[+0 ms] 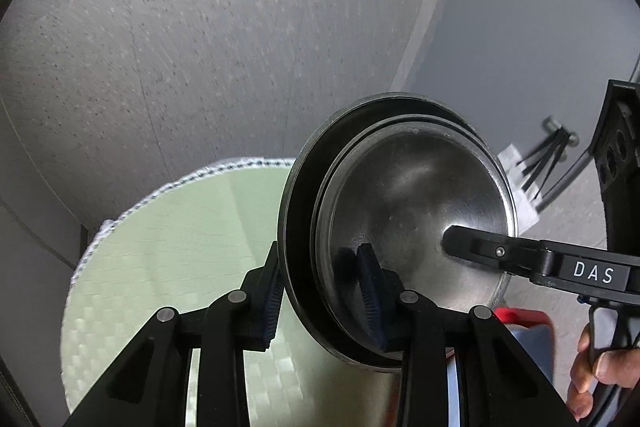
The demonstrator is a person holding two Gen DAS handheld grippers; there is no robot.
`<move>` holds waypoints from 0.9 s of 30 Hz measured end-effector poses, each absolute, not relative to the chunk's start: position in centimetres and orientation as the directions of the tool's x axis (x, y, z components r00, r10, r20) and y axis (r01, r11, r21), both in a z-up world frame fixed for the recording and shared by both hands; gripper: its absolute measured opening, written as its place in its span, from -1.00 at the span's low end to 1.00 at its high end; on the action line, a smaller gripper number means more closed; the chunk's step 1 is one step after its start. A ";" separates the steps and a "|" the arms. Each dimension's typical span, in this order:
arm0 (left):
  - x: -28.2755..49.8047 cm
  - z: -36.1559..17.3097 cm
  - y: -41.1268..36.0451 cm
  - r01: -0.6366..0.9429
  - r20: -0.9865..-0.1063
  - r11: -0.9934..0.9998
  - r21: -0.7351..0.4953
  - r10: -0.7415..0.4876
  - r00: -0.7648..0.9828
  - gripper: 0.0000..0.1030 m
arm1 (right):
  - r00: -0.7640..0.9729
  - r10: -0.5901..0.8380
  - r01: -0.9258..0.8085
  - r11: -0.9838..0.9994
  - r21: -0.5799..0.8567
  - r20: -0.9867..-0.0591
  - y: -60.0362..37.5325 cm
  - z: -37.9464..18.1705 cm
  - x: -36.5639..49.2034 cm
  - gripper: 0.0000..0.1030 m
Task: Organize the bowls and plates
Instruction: 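Carry the nested steel bowls into the red basin and open both tools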
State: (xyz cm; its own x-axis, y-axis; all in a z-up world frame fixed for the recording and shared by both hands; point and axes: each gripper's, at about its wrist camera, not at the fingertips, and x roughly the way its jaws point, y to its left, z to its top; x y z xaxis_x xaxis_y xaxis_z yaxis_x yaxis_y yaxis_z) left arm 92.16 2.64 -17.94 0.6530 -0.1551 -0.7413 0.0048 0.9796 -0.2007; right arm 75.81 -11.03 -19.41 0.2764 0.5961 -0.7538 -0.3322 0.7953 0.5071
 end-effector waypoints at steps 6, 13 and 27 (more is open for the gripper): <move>85.2 -14.5 3.7 0.057 -0.688 0.974 -0.218 -0.195 0.699 -0.38 | 0.356 0.581 -0.371 0.807 0.459 -0.732 -11.6 -14.4 69.8 -0.43; 76.4 -13.1 4.7 0.152 -0.664 0.962 -0.228 -0.268 0.698 -0.38 | 0.441 0.539 -0.339 0.840 0.423 -0.718 -14.3 -11.4 62.4 -0.43; 69.6 -15.0 0.1 0.279 -0.740 0.935 -0.218 -0.345 0.578 -0.37 | 0.454 0.465 -0.193 0.884 0.425 -0.760 -21.8 -14.6 55.1 -0.43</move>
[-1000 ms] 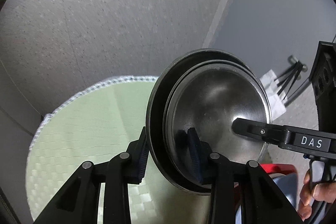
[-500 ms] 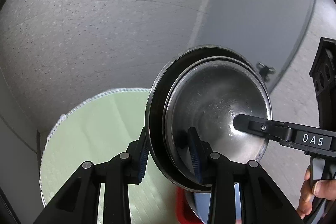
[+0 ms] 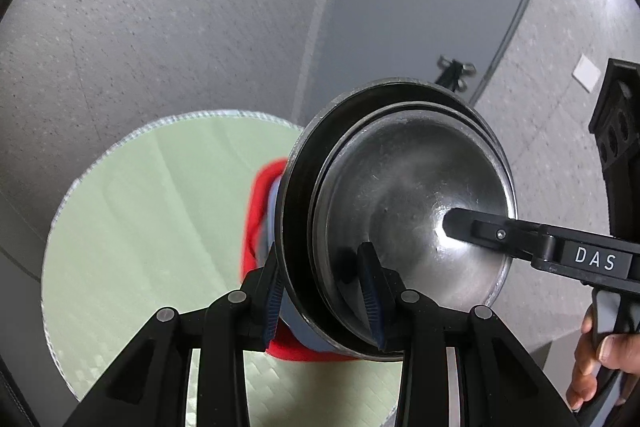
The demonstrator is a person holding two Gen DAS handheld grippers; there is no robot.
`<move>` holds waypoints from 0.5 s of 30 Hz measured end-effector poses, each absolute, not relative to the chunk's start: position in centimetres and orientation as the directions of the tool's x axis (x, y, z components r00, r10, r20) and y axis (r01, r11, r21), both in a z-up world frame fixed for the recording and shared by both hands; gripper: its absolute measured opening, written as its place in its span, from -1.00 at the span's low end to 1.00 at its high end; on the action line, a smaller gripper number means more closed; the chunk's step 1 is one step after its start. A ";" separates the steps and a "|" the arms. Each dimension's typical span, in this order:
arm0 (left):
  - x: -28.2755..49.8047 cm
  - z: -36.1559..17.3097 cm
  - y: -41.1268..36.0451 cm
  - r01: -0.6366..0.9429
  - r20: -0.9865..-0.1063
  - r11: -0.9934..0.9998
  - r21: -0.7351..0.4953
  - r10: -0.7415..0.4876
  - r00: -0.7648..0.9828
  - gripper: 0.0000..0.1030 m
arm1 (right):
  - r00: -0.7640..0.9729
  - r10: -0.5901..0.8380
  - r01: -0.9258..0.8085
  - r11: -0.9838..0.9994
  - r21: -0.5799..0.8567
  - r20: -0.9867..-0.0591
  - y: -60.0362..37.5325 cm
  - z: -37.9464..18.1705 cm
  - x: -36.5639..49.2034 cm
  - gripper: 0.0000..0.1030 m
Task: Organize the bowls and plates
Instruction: 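Carry the nested steel bowls into the red basin and open both tools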
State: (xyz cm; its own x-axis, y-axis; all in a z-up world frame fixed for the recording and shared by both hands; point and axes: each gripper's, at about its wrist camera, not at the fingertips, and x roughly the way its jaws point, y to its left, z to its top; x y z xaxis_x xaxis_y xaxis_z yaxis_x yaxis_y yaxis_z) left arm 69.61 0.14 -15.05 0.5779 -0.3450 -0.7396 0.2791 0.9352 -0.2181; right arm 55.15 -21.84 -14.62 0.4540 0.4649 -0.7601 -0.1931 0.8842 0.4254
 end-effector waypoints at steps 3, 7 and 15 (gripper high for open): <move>70.7 -16.3 -0.4 0.276 -0.764 0.937 -0.216 -0.338 0.549 -0.38 | 0.436 0.462 -0.177 0.885 0.430 -0.772 -22.8 -16.3 55.2 -0.42; 73.4 -17.9 -0.6 0.258 -0.794 0.941 -0.217 -0.325 0.515 -0.37 | 0.403 0.467 -0.159 0.883 0.442 -0.787 -24.3 -19.0 55.6 -0.42; 77.0 -20.5 -2.2 0.229 -0.834 0.953 -0.199 -0.287 0.472 -0.37 | 0.371 0.442 -0.160 0.897 0.413 -0.817 -24.9 -22.4 57.1 -0.42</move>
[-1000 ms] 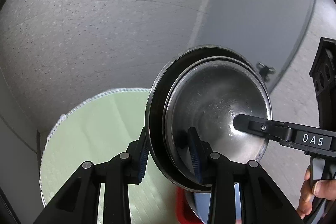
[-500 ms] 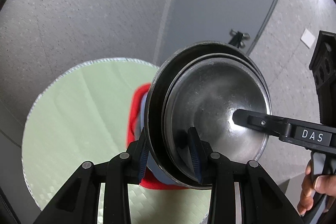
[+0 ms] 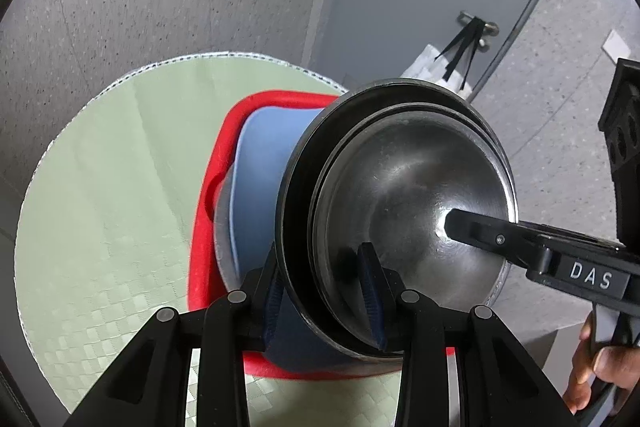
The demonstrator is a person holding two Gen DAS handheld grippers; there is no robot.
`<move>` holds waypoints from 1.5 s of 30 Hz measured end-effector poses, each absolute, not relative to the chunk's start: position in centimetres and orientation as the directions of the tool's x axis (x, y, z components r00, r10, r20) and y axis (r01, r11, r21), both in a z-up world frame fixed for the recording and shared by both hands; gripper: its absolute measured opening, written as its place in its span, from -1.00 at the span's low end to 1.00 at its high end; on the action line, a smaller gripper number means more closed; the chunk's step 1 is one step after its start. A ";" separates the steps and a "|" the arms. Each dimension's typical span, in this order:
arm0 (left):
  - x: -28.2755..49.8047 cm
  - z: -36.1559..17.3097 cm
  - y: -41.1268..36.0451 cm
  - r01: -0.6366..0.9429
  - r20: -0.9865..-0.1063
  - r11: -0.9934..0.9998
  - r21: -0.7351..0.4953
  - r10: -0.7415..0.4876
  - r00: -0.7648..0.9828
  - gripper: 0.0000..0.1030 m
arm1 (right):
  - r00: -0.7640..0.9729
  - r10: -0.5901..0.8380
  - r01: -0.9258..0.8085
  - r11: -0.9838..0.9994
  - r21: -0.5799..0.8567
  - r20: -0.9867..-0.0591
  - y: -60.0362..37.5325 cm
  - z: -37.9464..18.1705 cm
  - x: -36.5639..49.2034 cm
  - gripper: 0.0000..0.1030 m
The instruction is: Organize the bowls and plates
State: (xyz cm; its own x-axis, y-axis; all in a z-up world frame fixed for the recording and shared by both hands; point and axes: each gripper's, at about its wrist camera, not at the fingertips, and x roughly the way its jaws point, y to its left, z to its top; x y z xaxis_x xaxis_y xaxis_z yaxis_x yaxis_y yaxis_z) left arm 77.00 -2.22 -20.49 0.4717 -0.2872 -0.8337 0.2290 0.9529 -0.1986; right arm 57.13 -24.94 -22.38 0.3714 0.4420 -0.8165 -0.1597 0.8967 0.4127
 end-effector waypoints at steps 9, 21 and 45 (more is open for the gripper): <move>78.7 -22.1 -3.1 0.195 -0.842 0.961 -0.195 -0.266 0.469 -0.36 | 0.383 0.405 -0.216 0.913 0.346 -0.830 -24.3 -23.7 57.6 -0.37; 74.8 -20.2 -3.0 0.212 -0.775 0.958 -0.192 -0.281 0.566 0.18 | 0.470 0.443 -0.276 0.895 0.350 -0.763 -24.2 -20.6 55.4 0.08; 46.5 -10.1 3.4 0.327 -0.475 0.943 0.053 -0.264 0.840 0.99 | 0.822 0.220 -0.096 0.963 0.252 -0.526 -26.1 -9.0 33.0 0.97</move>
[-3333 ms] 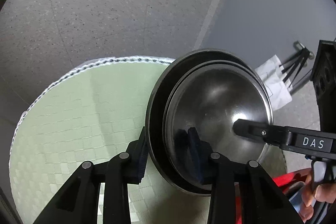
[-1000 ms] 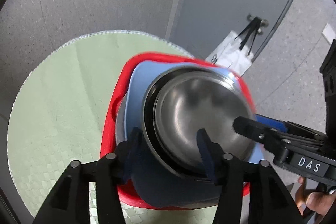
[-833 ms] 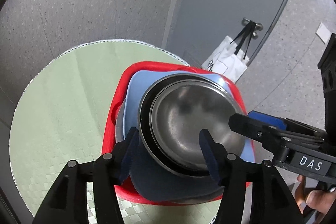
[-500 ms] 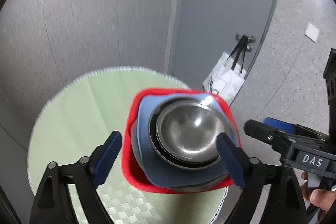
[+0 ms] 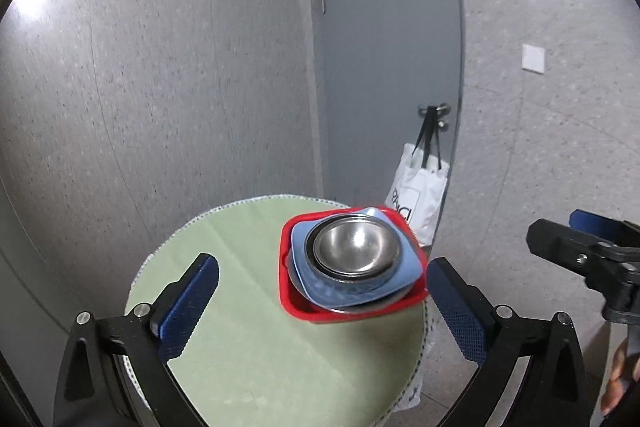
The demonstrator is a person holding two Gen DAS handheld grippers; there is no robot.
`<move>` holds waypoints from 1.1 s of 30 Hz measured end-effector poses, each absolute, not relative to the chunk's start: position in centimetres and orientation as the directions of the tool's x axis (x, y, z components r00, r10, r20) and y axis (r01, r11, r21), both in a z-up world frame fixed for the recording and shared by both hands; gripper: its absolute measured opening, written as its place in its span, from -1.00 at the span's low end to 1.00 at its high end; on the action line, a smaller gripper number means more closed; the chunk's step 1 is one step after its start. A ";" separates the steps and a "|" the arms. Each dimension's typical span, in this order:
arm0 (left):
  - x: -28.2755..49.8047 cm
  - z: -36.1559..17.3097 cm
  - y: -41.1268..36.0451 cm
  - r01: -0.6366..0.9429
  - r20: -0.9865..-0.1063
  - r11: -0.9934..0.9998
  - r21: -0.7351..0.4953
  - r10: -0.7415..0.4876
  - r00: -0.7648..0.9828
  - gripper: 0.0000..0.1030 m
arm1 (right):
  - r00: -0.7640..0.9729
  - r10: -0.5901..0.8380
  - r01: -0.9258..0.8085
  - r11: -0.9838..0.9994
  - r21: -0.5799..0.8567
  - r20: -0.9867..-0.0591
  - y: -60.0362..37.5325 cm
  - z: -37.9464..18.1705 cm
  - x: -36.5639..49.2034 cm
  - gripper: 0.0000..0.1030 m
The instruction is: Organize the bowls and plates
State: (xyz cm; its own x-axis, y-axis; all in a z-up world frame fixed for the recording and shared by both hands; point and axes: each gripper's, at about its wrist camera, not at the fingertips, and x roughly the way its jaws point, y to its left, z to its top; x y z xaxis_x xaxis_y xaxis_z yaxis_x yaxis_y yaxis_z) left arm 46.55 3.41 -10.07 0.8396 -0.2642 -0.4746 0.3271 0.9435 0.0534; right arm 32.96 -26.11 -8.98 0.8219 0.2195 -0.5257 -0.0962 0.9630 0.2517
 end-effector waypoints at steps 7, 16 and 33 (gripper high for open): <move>38.0 -8.9 6.2 0.336 -0.416 0.941 0.032 -0.293 0.861 0.99 | 0.873 0.154 -0.075 0.980 0.184 -0.462 -24.8 -6.4 25.5 1.00; 25.7 -9.0 8.8 0.309 -0.373 0.951 0.015 -0.281 0.884 0.99 | 0.889 0.145 -0.092 0.986 0.142 -0.434 -24.6 -5.8 17.9 1.00; -0.1 -8.0 7.9 0.239 -0.321 0.970 0.044 -0.213 0.923 0.99 | 0.908 0.167 -0.133 0.985 0.113 -0.385 -27.9 -4.8 0.6 1.00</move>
